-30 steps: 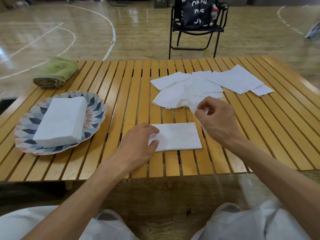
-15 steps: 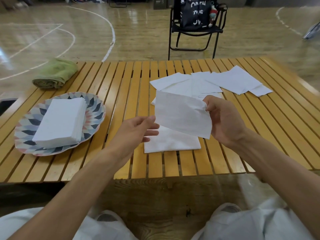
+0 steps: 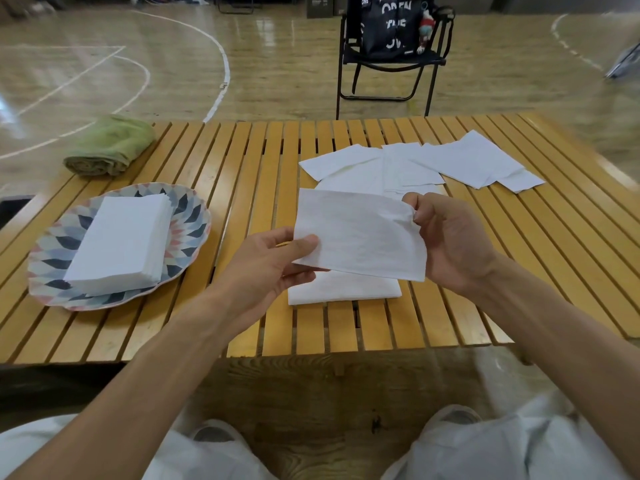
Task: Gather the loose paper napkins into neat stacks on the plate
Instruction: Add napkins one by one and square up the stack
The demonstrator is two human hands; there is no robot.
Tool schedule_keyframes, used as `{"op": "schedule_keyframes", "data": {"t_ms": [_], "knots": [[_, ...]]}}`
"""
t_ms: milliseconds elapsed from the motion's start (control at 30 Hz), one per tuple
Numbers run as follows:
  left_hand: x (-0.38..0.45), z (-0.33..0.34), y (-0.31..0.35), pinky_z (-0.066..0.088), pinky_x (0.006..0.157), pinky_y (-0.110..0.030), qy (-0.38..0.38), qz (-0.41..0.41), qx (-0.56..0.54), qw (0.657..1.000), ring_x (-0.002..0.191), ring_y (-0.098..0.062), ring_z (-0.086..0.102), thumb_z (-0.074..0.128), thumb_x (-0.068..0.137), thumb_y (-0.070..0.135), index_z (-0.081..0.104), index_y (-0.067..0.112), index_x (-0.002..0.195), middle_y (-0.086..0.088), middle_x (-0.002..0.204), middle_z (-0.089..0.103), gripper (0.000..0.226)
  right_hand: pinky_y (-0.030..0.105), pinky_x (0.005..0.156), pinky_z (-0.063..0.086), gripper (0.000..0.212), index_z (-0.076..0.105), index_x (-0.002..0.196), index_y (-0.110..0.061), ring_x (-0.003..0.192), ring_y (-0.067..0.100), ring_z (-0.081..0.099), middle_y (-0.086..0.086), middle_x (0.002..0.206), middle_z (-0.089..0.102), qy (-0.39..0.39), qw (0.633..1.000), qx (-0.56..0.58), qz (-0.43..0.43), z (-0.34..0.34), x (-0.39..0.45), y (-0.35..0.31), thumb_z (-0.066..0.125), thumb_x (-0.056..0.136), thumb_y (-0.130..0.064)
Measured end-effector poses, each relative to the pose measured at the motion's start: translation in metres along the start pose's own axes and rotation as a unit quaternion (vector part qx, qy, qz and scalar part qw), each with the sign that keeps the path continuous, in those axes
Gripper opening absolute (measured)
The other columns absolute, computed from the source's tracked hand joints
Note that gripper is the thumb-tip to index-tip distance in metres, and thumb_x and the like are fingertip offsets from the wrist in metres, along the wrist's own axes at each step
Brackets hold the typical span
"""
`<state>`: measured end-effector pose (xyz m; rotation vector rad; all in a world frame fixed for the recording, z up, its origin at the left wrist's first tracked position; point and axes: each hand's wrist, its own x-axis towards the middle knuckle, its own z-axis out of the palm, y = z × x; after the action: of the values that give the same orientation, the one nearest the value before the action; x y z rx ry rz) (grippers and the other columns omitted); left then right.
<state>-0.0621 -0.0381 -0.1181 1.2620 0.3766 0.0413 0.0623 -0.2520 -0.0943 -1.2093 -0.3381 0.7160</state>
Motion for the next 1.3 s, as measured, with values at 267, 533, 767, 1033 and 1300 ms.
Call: {"op": "schedule_keyframes", "data": {"t_ms": [267, 533, 767, 1033, 1300], "knots": [[-0.001, 0.0, 0.003, 0.058, 0.073, -0.026, 0.032, 0.106, -0.026, 0.993, 0.098, -0.021, 0.072, 0.068, 0.085, 0.011, 0.067, 0.013, 0.111, -0.004, 0.104, 0.075, 0.027, 0.042, 0.093, 0.046, 0.059, 0.052, 0.143, -0.007, 0.119, 0.031, 0.056, 0.013, 0.137, 0.057, -0.07, 0.984, 0.133, 0.092, -0.006, 0.004, 0.005, 0.054, 0.088, -0.03], [-0.001, 0.002, 0.002, 0.058, 0.073, -0.024, 0.067, 0.14, 0.01, 0.988, 0.099, -0.017, 0.071, 0.061, 0.093, 0.004, 0.067, 0.015, 0.108, 0.001, 0.099, 0.076, 0.019, 0.044, 0.088, 0.058, 0.032, 0.074, 0.119, -0.014, 0.119, 0.03, 0.066, 0.011, 0.129, 0.068, -0.044, 0.991, 0.086, 0.092, 0.002, 0.008, 0.022, 0.075, 0.087, -0.021], [0.001, 0.001, -0.002, 0.057, 0.073, -0.023, 0.047, 0.128, 0.061, 0.989, 0.099, -0.012, 0.071, 0.065, 0.093, 0.014, 0.068, 0.02, 0.109, 0.005, 0.103, 0.075, 0.018, 0.042, 0.092, 0.059, 0.033, 0.064, 0.127, -0.007, 0.114, 0.025, 0.069, 0.008, 0.123, 0.072, 0.019, 0.998, -0.025, 0.063, -0.009, 0.013, 0.021, 0.063, 0.094, -0.006], [0.004, -0.004, -0.008, 0.056, 0.073, -0.023, 0.121, 0.111, 0.134, 0.977, 0.089, -0.005, 0.07, 0.062, 0.097, 0.025, 0.07, 0.024, 0.1, 0.011, 0.094, 0.075, 0.009, 0.034, 0.081, 0.061, 0.024, 0.071, 0.116, -0.014, 0.1, 0.019, 0.074, 0.002, 0.111, 0.076, 0.046, 0.984, -0.153, 0.073, -0.01, 0.015, 0.023, 0.066, 0.093, -0.01], [0.005, -0.006, -0.018, 0.05, 0.054, -0.012, 0.163, 0.119, 0.329, 0.923, 0.071, 0.0, 0.067, 0.063, 0.095, 0.032, 0.066, 0.024, 0.09, 0.007, 0.083, 0.07, 0.01, 0.03, 0.071, 0.059, 0.009, 0.07, 0.092, -0.018, 0.08, 0.017, 0.073, 0.004, 0.088, 0.076, 0.157, 0.905, -0.391, 0.052, -0.011, 0.012, 0.03, 0.074, 0.089, -0.026]]}}
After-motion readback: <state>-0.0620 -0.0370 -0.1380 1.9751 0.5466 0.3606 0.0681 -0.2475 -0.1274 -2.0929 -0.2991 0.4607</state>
